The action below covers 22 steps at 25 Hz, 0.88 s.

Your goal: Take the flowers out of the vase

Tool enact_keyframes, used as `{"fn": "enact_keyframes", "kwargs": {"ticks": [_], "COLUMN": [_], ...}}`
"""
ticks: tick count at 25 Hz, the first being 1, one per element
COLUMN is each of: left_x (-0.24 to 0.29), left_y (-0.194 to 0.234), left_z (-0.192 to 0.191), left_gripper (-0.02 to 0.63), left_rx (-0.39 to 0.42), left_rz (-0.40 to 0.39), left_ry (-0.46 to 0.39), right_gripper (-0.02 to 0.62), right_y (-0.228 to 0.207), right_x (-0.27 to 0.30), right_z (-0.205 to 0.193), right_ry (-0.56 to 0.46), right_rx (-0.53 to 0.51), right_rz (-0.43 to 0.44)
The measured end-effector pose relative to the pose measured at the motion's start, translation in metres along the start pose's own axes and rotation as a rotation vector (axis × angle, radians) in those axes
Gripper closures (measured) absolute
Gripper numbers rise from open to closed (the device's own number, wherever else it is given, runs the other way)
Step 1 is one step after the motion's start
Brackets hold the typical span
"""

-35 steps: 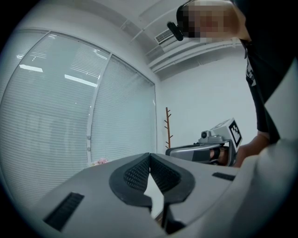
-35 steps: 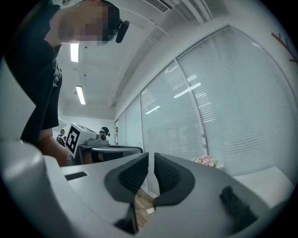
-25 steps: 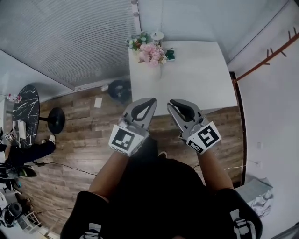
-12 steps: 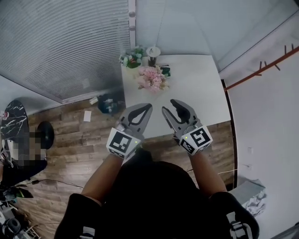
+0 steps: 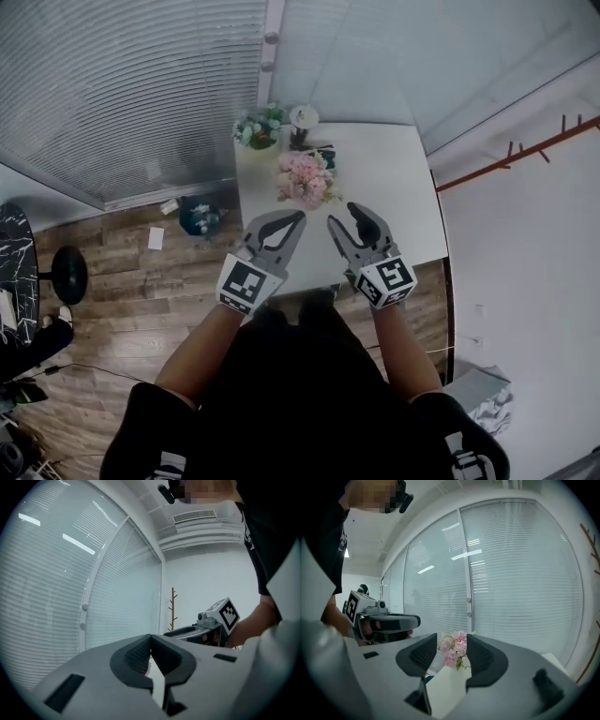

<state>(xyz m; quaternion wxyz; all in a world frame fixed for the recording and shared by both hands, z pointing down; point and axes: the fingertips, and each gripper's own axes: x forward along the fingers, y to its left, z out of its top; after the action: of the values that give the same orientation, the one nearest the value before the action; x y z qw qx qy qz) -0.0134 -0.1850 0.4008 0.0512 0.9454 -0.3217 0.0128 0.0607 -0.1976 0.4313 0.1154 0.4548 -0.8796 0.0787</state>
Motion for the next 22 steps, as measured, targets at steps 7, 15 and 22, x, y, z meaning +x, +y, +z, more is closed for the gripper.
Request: {"fn": "enact_keyframes", "kwargs": {"ticks": [7, 15, 22], "left_x": [0.014, 0.026, 0.035], "left_y": [0.007, 0.015, 0.027], "left_z": [-0.008, -0.021, -0.037], "left_gripper": [0.594, 0.594, 0.594], "left_rx": [-0.012, -0.006, -0.046], "left_rz": [0.042, 0.179, 0.304], "left_ry": [0.016, 0.087, 0.139], "right_gripper": [0.393, 0.382, 0.486], "right_y": [-0.025, -0.043, -0.043], "right_x": [0.024, 0.059, 0.079], "right_z": [-0.015, -0.044, -0.062], "right_ry": [0.031, 0.055, 0.075], "right_rx": [0.002, 0.034, 0.04], "right_rz": [0.024, 0.163, 0.302]}}
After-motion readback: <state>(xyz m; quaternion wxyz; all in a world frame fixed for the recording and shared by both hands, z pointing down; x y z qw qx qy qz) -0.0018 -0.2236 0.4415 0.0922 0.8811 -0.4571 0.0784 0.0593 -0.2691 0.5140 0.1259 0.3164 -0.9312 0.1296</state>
